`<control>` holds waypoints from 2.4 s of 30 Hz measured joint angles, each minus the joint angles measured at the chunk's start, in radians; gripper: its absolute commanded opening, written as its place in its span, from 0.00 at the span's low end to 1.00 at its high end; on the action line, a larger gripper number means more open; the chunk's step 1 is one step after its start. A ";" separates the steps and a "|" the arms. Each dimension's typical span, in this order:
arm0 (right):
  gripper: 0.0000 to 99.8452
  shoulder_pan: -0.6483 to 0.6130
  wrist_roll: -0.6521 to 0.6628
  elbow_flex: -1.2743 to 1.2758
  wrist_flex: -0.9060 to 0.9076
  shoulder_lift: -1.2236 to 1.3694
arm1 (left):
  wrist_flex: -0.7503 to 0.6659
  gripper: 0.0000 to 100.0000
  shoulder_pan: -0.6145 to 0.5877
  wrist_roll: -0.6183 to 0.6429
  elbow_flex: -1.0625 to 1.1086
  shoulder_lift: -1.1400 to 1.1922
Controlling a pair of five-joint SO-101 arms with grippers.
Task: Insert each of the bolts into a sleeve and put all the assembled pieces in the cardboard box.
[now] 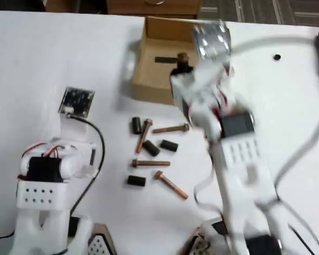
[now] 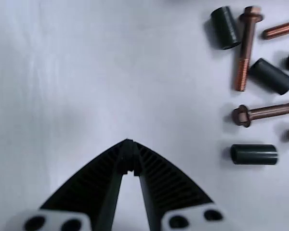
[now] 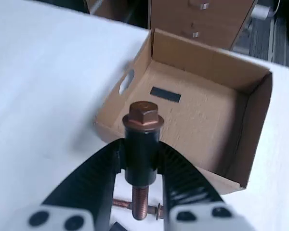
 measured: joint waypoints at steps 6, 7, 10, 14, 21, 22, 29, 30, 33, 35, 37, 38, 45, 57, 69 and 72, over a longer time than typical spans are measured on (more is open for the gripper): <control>0.02 0.044 0.002 -0.474 0.155 0.453 | -0.236 0.02 -0.020 -0.035 0.259 0.000; 0.02 0.057 0.002 -0.554 0.178 0.522 | -0.259 0.02 -0.023 -0.035 0.282 0.000; 0.02 0.101 0.038 -0.756 0.235 0.709 | -0.308 0.02 -0.026 -0.035 0.342 0.000; 0.02 0.161 0.061 -0.970 0.276 0.939 | -0.371 0.02 -0.025 -0.035 0.414 0.000; 0.02 0.238 0.068 -1.145 0.281 1.227 | -0.410 0.02 -0.026 -0.035 0.428 0.000; 0.02 0.245 0.068 -1.157 0.281 1.255 | -0.410 0.02 -0.025 -0.035 0.428 0.000; 0.02 0.261 0.107 -1.254 0.281 1.422 | -0.411 0.02 -0.025 -0.035 0.428 0.000; 0.03 0.261 0.117 -1.264 0.281 1.439 | -0.411 0.02 -0.025 -0.035 0.428 0.000; 0.09 0.261 0.138 -1.286 0.281 1.482 | -0.411 0.02 -0.025 -0.035 0.428 0.000; 0.15 0.261 0.141 -1.293 0.281 1.491 | -0.411 0.02 -0.025 -0.035 0.428 0.000; 0.21 0.261 0.141 -1.304 0.281 1.491 | -0.411 0.02 -0.025 -0.035 0.433 0.000; 0.23 0.261 0.141 -1.316 0.281 1.491 | -0.411 0.02 -0.025 -0.035 0.437 0.000; 0.24 0.259 0.143 -1.436 0.414 1.490 | -0.411 0.02 -0.025 -0.035 0.439 0.000; 0.24 0.262 0.143 -1.653 0.660 1.289 | -0.226 0.02 -0.025 -0.026 0.339 0.000; 0.24 0.149 0.141 -1.092 0.660 0.577 | 0.009 0.02 -0.025 0.000 -0.097 -0.015; 0.24 0.140 0.141 -0.899 0.660 0.390 | 0.044 0.02 -0.015 0.041 -0.157 -0.071</control>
